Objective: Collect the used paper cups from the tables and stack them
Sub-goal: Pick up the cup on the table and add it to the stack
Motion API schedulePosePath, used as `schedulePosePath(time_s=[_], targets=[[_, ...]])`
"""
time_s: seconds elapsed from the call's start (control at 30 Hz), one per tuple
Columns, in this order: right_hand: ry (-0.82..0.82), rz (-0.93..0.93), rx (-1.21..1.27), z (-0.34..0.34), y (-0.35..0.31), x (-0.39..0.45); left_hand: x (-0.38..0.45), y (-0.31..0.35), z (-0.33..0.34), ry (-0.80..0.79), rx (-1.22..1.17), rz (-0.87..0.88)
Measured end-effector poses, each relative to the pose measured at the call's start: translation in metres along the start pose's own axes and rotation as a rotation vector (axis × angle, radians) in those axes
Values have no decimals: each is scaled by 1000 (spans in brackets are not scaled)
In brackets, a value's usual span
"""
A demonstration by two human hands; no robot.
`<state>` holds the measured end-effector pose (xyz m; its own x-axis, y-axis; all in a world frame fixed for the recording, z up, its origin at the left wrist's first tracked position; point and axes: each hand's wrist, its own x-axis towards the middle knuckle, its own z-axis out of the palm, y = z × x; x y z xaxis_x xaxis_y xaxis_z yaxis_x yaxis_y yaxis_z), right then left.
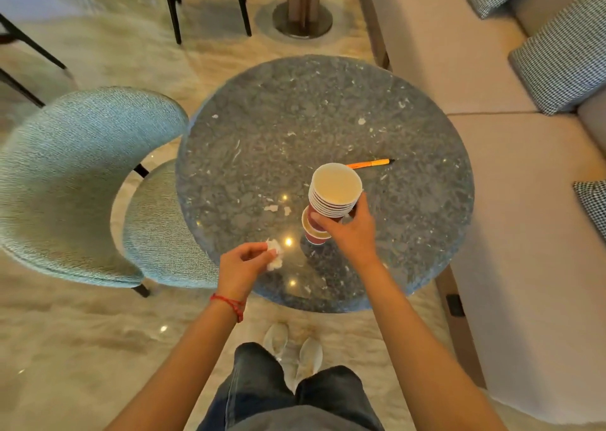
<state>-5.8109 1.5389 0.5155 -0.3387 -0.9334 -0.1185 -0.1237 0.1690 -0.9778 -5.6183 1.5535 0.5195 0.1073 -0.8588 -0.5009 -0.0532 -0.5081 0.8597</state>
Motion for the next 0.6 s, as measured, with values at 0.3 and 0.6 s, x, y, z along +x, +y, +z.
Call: schedulePosePath(time_s=[0.3, 0.6], targets=[[-44, 64, -28, 15, 32, -5, 17, -3, -5, 9, 28, -33], [-1, 122, -36, 23, 53, -14, 21, -5, -7, 11, 30, -52]])
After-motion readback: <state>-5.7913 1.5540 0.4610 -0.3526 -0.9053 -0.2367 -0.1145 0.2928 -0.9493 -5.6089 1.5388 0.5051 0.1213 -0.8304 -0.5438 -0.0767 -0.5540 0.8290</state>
